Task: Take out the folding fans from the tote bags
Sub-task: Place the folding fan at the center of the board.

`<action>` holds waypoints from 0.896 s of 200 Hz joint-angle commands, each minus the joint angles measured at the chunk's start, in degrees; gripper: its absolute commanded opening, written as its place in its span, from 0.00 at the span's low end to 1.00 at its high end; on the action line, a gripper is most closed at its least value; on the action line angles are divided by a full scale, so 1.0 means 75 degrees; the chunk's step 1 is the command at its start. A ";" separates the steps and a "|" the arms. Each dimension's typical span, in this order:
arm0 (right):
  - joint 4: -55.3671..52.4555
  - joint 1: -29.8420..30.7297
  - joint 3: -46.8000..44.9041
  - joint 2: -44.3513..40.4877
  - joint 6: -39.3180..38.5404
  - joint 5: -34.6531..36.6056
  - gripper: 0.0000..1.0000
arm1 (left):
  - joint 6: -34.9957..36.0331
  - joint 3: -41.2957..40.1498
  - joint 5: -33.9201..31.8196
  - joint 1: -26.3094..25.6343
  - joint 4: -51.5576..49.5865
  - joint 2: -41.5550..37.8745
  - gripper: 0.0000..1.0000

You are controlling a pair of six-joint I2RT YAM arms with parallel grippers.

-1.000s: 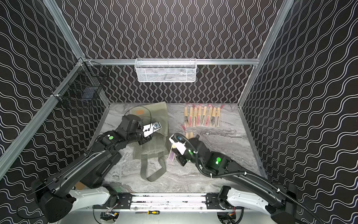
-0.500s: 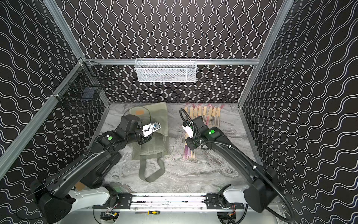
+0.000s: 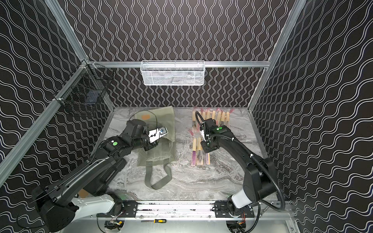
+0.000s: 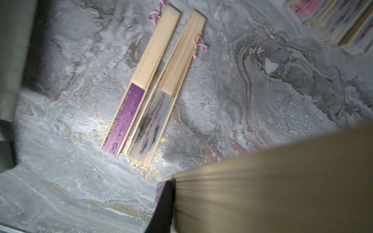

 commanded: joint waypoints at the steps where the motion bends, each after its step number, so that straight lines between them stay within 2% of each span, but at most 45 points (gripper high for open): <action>1: -0.0150 -0.0126 0.0159 0.0570 0.0025 -0.0182 0.00 | -0.0008 0.0023 0.0058 -0.0011 0.0211 0.0022 0.00; 54: -0.0167 -0.0550 0.0635 0.1564 -0.0099 -0.0886 0.00 | 0.0015 -0.0016 0.0012 -0.0059 0.0229 0.0030 0.00; 100: -0.0151 -0.0874 0.1179 0.2412 -0.0201 -0.1292 0.05 | 0.0001 -0.0010 0.0041 -0.0060 0.0226 0.0093 0.00; 136: 0.0274 -0.1021 0.1094 0.2432 -0.0389 -0.1717 0.10 | 0.0015 0.0003 0.0012 -0.0065 0.0213 0.0140 0.00; 179: 0.0317 -0.1173 0.1291 0.2961 -0.0512 -0.1977 0.13 | -0.0002 0.0014 0.0001 -0.0060 0.0199 0.0203 0.00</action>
